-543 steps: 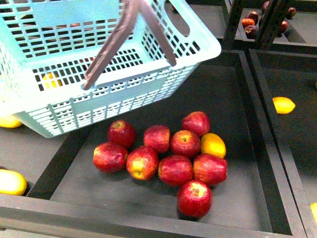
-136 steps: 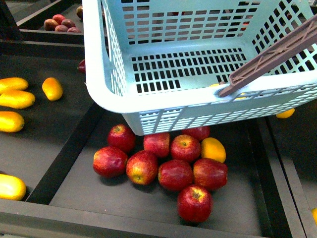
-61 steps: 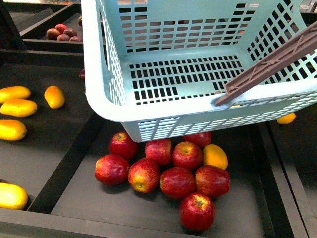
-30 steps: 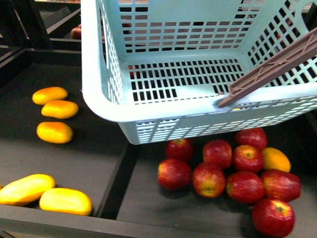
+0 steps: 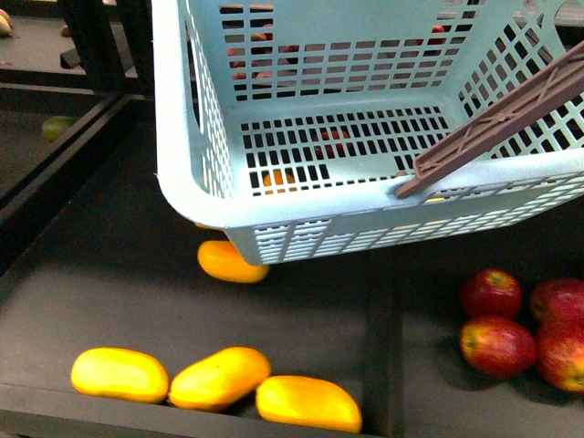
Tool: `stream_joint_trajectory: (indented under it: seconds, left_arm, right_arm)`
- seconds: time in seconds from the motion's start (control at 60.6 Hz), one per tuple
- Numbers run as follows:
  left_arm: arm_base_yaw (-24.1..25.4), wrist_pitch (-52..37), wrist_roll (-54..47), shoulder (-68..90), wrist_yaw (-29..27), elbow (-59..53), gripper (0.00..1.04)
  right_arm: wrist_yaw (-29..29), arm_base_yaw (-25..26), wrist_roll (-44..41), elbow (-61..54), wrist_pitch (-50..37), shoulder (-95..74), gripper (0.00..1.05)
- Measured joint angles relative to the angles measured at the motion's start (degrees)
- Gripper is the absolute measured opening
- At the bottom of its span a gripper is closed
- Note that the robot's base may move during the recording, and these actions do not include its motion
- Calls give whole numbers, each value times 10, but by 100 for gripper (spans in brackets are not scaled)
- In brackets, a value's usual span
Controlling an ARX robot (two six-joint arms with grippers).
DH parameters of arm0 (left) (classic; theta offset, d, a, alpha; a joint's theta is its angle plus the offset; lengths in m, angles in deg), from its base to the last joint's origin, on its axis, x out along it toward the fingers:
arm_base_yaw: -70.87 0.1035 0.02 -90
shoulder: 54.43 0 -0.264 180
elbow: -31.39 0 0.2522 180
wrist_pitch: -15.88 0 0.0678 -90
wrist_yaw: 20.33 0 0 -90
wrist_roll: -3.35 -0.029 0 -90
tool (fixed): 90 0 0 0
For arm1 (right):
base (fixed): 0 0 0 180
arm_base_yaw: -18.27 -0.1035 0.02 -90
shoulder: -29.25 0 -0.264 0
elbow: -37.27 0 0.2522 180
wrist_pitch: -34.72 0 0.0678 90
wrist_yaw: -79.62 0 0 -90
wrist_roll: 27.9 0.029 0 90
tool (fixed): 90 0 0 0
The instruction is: Pick lemon and mango into basket
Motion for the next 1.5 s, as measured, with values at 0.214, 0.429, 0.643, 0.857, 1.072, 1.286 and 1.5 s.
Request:
stream_joint_trajectory:
  seconds: [0.214,0.429,0.643,0.857,1.072,1.286,1.5]
  left_arm:
    - [0,0,2,0,-1,0,5]
    - [0,0,2,0,2,0,5]
    - [0,0,1,0,0,0,5]
    - [4,0,1,0,0,0,5]
    - [7,0,0,0,-6,0,5]
    - [1,0,1,0,5,0,5]
    - [-1,0,2,0,3,0,5]
  right_arm:
    - [0,0,0,0,0,0,96]
    - [0,0,0,0,0,0,96]
    - [0,0,0,0,0,0,96]
    - [2,0,0,-1,0,-1,96]
    - [2,0,0,-1,0,-1,96]
    - [-94,60,225,173,238,-221,96]
    - [-26,165,301,328,116,-538,96]
